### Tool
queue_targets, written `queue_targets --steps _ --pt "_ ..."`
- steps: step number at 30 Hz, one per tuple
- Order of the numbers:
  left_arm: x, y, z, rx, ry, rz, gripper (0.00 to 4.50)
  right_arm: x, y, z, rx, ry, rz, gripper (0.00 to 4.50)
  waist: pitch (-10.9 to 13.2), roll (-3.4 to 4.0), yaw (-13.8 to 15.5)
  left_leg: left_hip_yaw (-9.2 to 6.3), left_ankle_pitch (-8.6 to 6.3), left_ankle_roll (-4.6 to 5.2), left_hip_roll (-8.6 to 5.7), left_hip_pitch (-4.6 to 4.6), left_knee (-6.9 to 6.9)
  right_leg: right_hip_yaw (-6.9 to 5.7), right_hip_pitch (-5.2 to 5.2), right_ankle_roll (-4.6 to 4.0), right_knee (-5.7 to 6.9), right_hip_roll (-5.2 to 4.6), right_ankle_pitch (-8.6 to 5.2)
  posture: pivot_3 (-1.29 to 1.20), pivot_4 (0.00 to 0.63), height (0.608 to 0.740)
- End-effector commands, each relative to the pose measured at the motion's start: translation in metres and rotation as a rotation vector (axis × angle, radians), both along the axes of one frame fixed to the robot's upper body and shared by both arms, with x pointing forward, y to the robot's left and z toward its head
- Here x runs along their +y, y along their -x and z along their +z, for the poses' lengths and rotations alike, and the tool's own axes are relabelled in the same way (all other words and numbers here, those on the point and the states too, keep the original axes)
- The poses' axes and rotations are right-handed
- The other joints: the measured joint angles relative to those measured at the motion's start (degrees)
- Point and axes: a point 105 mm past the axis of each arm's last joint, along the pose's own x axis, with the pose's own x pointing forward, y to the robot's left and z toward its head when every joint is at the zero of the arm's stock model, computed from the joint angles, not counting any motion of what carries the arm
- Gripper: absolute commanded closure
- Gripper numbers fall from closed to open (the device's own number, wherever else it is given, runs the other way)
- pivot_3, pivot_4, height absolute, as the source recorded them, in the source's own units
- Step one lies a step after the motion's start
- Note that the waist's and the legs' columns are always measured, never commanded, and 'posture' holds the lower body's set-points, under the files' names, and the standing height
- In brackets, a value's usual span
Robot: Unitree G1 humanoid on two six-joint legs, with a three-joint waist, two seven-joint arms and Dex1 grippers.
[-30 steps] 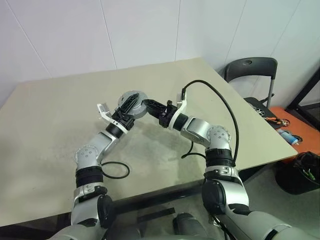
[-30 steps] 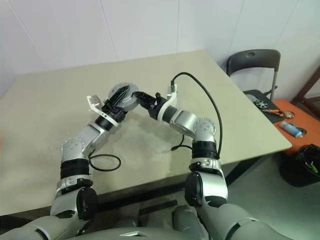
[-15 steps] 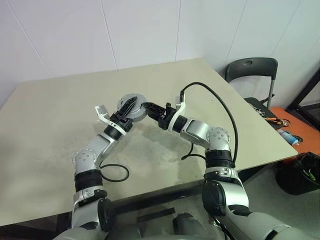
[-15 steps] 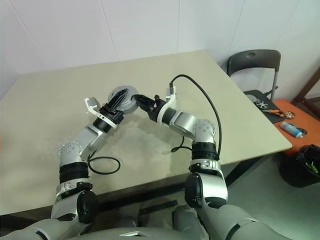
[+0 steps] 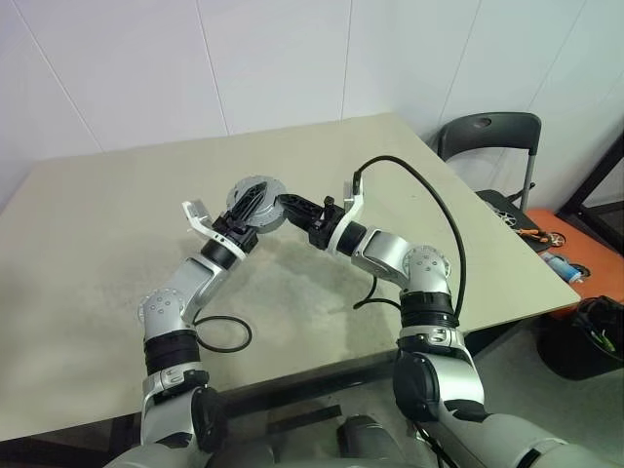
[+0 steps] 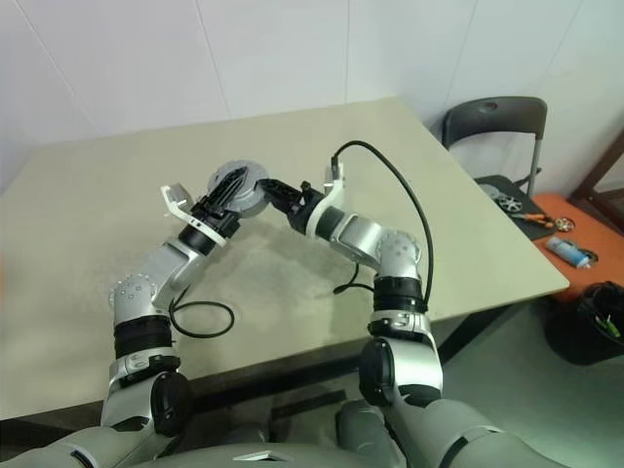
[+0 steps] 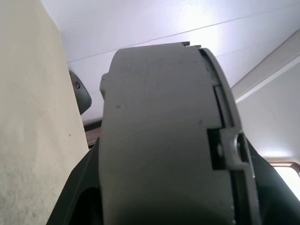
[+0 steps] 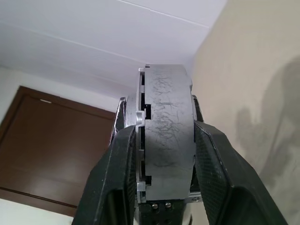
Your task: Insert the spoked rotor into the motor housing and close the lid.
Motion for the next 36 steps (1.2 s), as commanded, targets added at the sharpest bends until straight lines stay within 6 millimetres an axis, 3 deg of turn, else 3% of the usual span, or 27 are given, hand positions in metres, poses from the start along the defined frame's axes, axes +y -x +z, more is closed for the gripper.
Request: queue_targets --steps 1,5,16,20,27,36 --pt "-0.009 0.003 0.027 -0.097 -0.019 -0.036 2.11 -0.004 -0.012 0.007 -0.038 0.022 -0.090 2.36 0.00 0.00 0.04 0.00 0.00 0.00 0.00 0.00 0.00 0.00 0.00 0.00 0.00 0.00 0.00 0.00 0.000 0.740" --pt "-0.010 0.003 0.030 -0.100 -0.013 -0.035 2.11 0.006 0.000 0.008 -0.009 -0.030 0.016 1.11 -0.01 -0.02 0.14 0.00 0.02 -0.03 -0.01 -0.03 0.01 0.00 0.00 0.01 -0.02 -0.02 0.00 0.00 0.000 0.740" --pt "0.001 -0.004 0.031 -0.097 -0.028 0.028 2.11 -0.007 -0.011 -0.002 0.026 0.012 -0.064 1.11 -0.01 -0.02 0.05 0.00 0.02 -0.03 -0.01 0.01 0.01 0.00 0.01 -0.01 0.01 -0.01 0.02 0.00 0.000 0.740" --pt "0.049 -0.008 0.033 -0.100 -0.083 0.196 2.11 -0.019 -0.018 -0.014 0.056 0.040 -0.145 1.11 -0.01 -0.02 -0.22 0.00 0.02 -0.04 -0.01 0.02 0.00 0.01 0.01 -0.02 0.01 0.00 0.03 0.00 0.000 0.740" --pt "0.104 -0.001 0.023 -0.056 -0.184 0.363 2.11 -0.013 -0.015 -0.018 0.059 0.047 -0.124 1.11 -0.01 -0.02 -0.12 0.01 0.02 -0.04 0.05 0.06 -0.03 0.01 0.01 -0.05 0.01 0.04 0.04 0.00 0.000 0.740" --pt "0.178 -0.005 -0.037 0.150 -0.469 0.638 2.11 -0.007 -0.012 -0.028 0.070 0.089 -0.109 1.11 -0.05 -0.08 0.00 0.00 0.05 -0.09 0.04 0.10 -0.03 -0.01 0.04 -0.08 0.03 0.05 0.07 0.00 0.000 0.740"
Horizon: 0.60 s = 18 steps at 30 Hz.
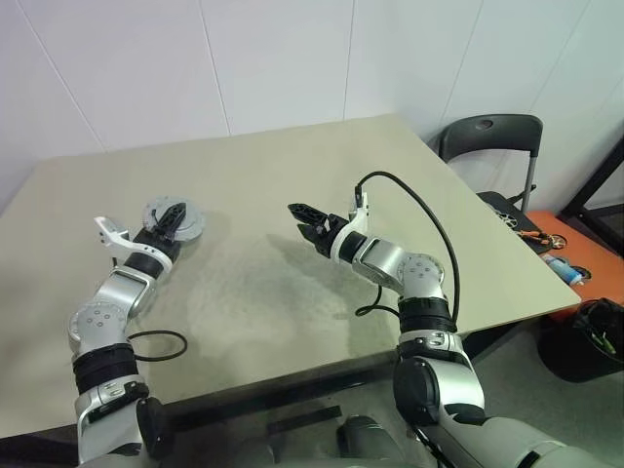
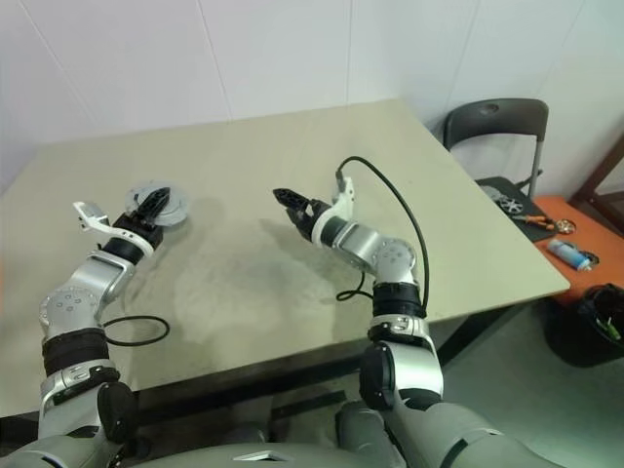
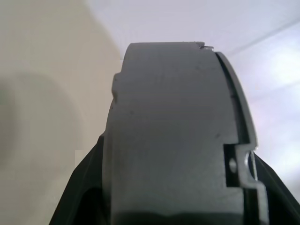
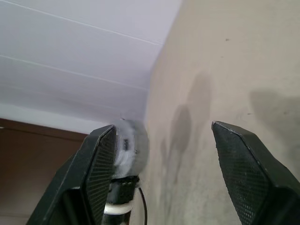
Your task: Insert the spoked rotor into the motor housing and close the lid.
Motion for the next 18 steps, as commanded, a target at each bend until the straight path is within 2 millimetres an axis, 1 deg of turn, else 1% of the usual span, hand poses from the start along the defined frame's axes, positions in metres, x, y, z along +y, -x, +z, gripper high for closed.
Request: queue_targets --steps 1,3,5,7,11,13,16,18 --pt "0.029 -0.004 0.008 -0.041 -0.095 0.084 2.11 0.005 0.000 0.008 -0.033 -0.009 0.012 1.11 0.00 0.00 -0.14 0.00 0.00 0.00 0.00 0.00 0.00 0.00 0.00 0.00 0.00 0.00 0.00 0.00 0.000 0.740" --pt "0.036 -0.004 0.001 -0.020 -0.123 0.094 2.11 0.004 0.000 0.006 -0.030 0.001 0.012 1.11 -0.01 -0.02 -0.22 0.00 0.00 0.00 0.00 0.00 -0.02 0.00 0.00 0.00 -0.01 0.01 0.00 0.00 0.000 0.740" --pt "0.039 -0.005 0.000 -0.018 -0.133 0.097 2.11 0.005 0.000 0.005 -0.030 0.004 0.012 1.11 -0.02 -0.04 -0.12 0.00 0.00 0.00 0.00 -0.02 -0.03 0.00 0.00 0.00 -0.03 0.00 0.00 0.00 0.000 0.740" --pt "0.043 -0.005 -0.007 0.012 -0.162 0.108 2.11 0.004 0.000 0.005 -0.028 0.004 0.007 1.11 -0.06 -0.11 0.01 -0.01 0.00 0.00 0.00 -0.04 -0.03 -0.02 0.00 0.00 -0.03 -0.03 0.00 0.00 0.000 0.740" --pt "0.049 0.000 -0.035 0.116 -0.255 0.108 2.11 0.005 0.000 0.003 -0.029 0.023 0.004 1.11 -0.11 -0.18 -0.08 -0.02 0.00 0.00 0.00 -0.02 -0.02 -0.02 0.00 0.01 0.00 -0.03 0.01 0.00 0.000 0.740" --pt "0.058 0.004 -0.045 0.152 -0.276 0.152 2.11 0.004 0.000 0.000 -0.025 0.036 0.002 1.11 -0.13 -0.18 -0.09 -0.02 0.00 0.00 0.00 0.06 -0.02 -0.02 0.02 0.01 0.05 -0.03 0.01 0.00 0.000 0.740" --pt "0.068 0.008 -0.050 0.165 -0.255 0.196 1.26 0.003 0.000 -0.003 -0.019 0.050 -0.007 1.07 -0.16 -0.21 -0.43 -0.02 0.01 0.00 0.01 0.17 -0.01 -0.01 0.06 -0.04 0.15 0.00 0.04 0.00 0.000 0.740" --pt "0.072 0.012 -0.054 0.168 -0.250 0.197 0.60 0.003 -0.001 -0.004 -0.019 0.051 -0.008 1.07 -0.17 -0.22 -0.53 -0.03 0.01 0.00 0.03 0.18 0.00 -0.01 0.05 -0.07 0.17 0.03 0.07 0.00 0.000 0.740"
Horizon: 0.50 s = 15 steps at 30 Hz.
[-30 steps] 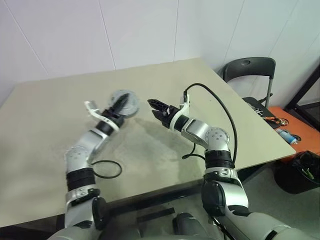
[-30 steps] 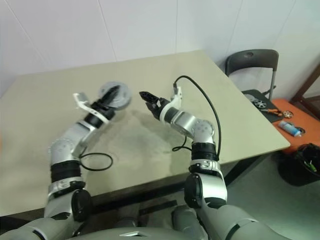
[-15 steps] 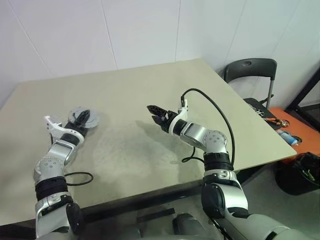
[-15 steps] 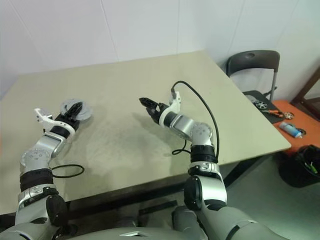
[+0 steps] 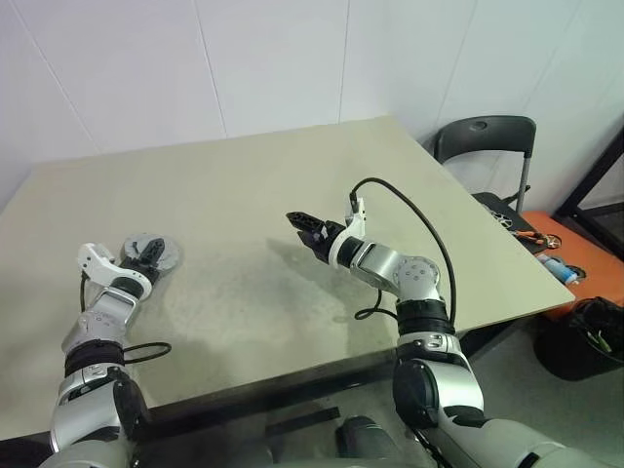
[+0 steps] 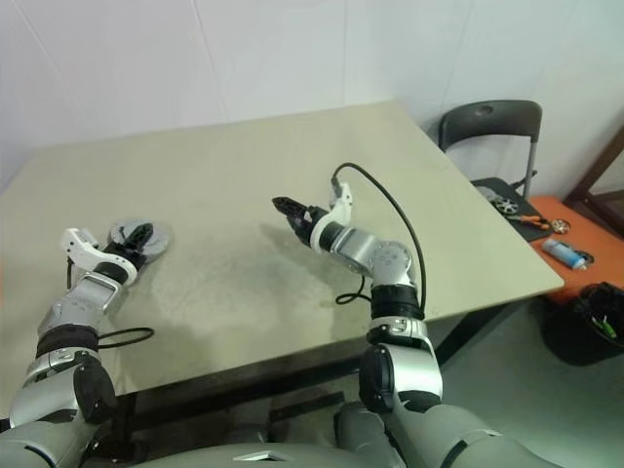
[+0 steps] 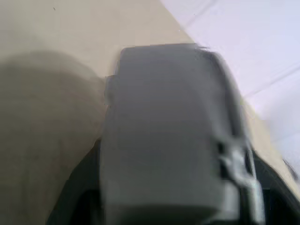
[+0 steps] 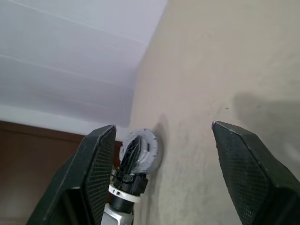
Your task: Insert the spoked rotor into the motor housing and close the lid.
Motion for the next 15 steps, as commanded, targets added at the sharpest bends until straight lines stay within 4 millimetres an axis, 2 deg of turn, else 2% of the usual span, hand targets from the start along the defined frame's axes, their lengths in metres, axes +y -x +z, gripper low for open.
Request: queue_targets --steps 1,2,5,12,15 --pt "0.020 0.007 0.004 -0.011 -0.029 0.048 0.23 0.004 -0.001 0.010 -0.034 -0.013 0.007 1.07 -0.02 0.00 -0.10 -0.01 0.00 0.00 0.00 0.01 0.00 0.00 0.00 0.00 0.01 0.01 0.00 0.00 0.000 0.740" --pt "0.023 0.011 -0.002 0.023 -0.037 0.060 0.02 0.004 -0.001 0.010 -0.035 -0.010 0.007 1.07 -0.03 0.00 -0.18 0.00 0.00 0.00 0.01 0.03 0.00 0.00 0.01 0.00 0.04 0.01 0.00 0.00 0.000 0.740" --pt "0.036 0.021 -0.007 0.059 -0.055 0.079 0.02 0.004 -0.001 0.009 -0.036 -0.003 0.010 1.07 -0.08 0.00 -1.38 -0.01 0.01 0.01 0.02 0.13 0.00 0.02 0.02 -0.01 0.20 0.04 0.00 0.00 0.000 0.740" --pt "0.077 0.052 0.028 -0.029 -0.065 0.024 0.02 0.008 0.000 0.007 -0.036 0.003 0.020 1.07 -0.10 -0.05 -4.42 0.01 0.01 0.02 0.12 0.32 -0.03 0.07 -0.04 -0.07 0.57 0.19 -0.03 0.00 0.000 0.740" --pt "0.107 0.077 0.047 -0.029 -0.127 0.035 0.02 0.011 -0.001 0.005 -0.035 0.005 0.021 1.07 -0.12 -0.15 -4.14 -0.05 0.01 0.02 0.12 0.19 -0.01 0.00 -0.13 -0.08 0.58 0.17 -0.04 0.00 0.000 0.740"
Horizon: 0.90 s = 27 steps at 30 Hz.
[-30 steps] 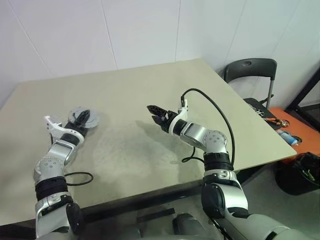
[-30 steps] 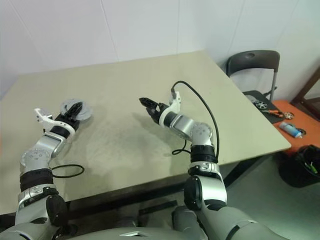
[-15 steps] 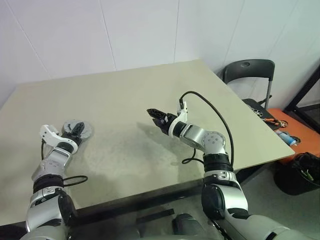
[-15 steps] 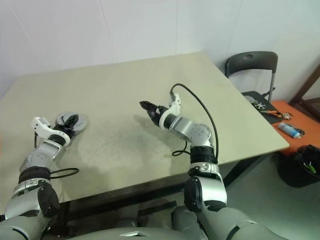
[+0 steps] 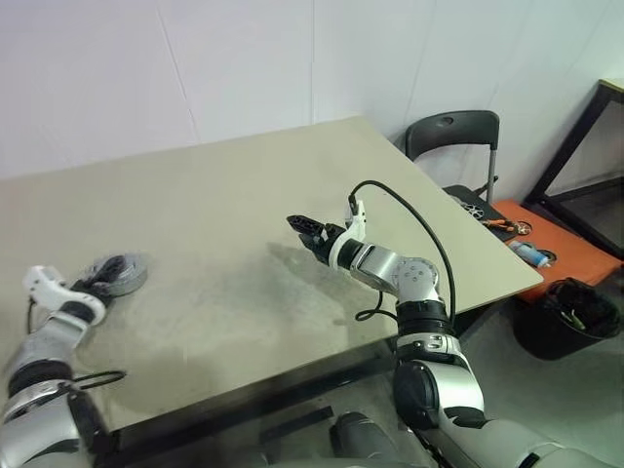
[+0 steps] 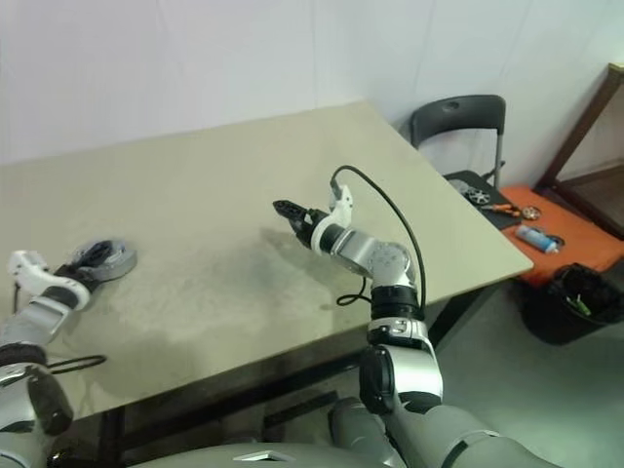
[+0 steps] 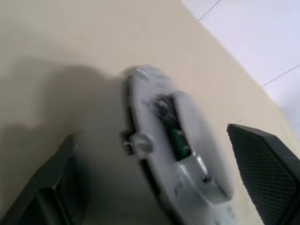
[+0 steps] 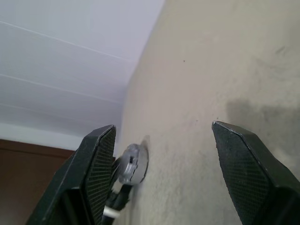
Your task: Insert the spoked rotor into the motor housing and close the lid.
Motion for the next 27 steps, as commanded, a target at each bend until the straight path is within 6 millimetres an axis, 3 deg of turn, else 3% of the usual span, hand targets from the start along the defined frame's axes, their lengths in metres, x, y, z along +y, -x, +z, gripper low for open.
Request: queue_targets --steps 1,5,7,12,19,21,24,27 --pt "0.038 0.021 0.047 -0.091 -0.089 0.020 0.02 0.010 -0.003 0.012 -0.043 -0.025 0.013 1.07 -0.03 -0.07 0.18 -0.03 0.00 0.00 0.00 -0.04 0.02 -0.03 -0.01 0.00 -0.01 -0.01 0.00 0.00 0.000 0.740" --pt "0.074 0.045 0.084 -0.103 -0.191 0.106 0.02 0.013 -0.003 0.016 -0.061 -0.042 0.023 1.07 0.00 -0.06 0.85 -0.02 0.00 0.00 -0.03 -0.11 0.01 -0.05 0.00 0.02 -0.13 -0.08 -0.01 0.00 0.000 0.740" --pt "0.082 0.049 0.102 -0.120 -0.237 0.117 0.02 0.012 -0.003 0.018 -0.069 -0.051 0.026 1.07 0.03 -0.01 1.57 -0.02 0.00 0.00 -0.03 -0.11 -0.02 -0.05 0.00 0.03 -0.21 -0.08 -0.02 0.00 0.000 0.740" --pt "0.069 0.028 0.135 -0.198 -0.304 0.028 0.02 0.009 0.001 0.027 -0.118 -0.057 0.057 1.07 0.02 -0.03 3.06 -0.05 0.00 -0.01 -0.03 -0.15 -0.02 -0.11 0.02 0.03 -0.27 -0.08 -0.01 0.00 0.000 0.740" --pt "-0.021 -0.041 0.136 -0.338 -0.274 -0.335 0.02 -0.020 0.000 0.058 -0.349 0.052 0.054 1.07 -0.12 -0.25 4.33 -0.02 0.02 -0.04 -0.08 -0.15 0.02 -0.12 0.10 0.03 -0.32 -0.15 0.01 0.00 0.000 0.740" --pt "-0.062 -0.060 0.128 -0.382 -0.270 -0.439 0.02 -0.029 -0.003 0.065 -0.420 0.103 0.004 1.07 -0.13 -0.26 4.34 -0.03 0.02 -0.04 -0.06 -0.14 -0.01 -0.11 0.10 0.03 -0.34 -0.15 0.01 0.00 0.000 0.740" --pt "-0.118 -0.074 0.124 -0.437 -0.252 -0.584 0.02 -0.039 -0.004 0.070 -0.470 0.126 -0.066 1.07 -0.15 -0.29 4.25 -0.02 0.01 -0.04 -0.05 -0.21 -0.05 -0.08 0.00 0.02 -0.36 -0.15 0.02 0.00 0.000 0.740" --pt "-0.164 -0.072 0.124 -0.468 -0.264 -0.759 0.02 -0.042 0.002 0.068 -0.499 0.136 -0.093 1.07 -0.16 -0.31 3.92 0.02 0.01 -0.04 -0.04 -0.24 -0.06 -0.03 -0.04 0.01 -0.37 -0.17 0.02 0.00 0.000 0.740"
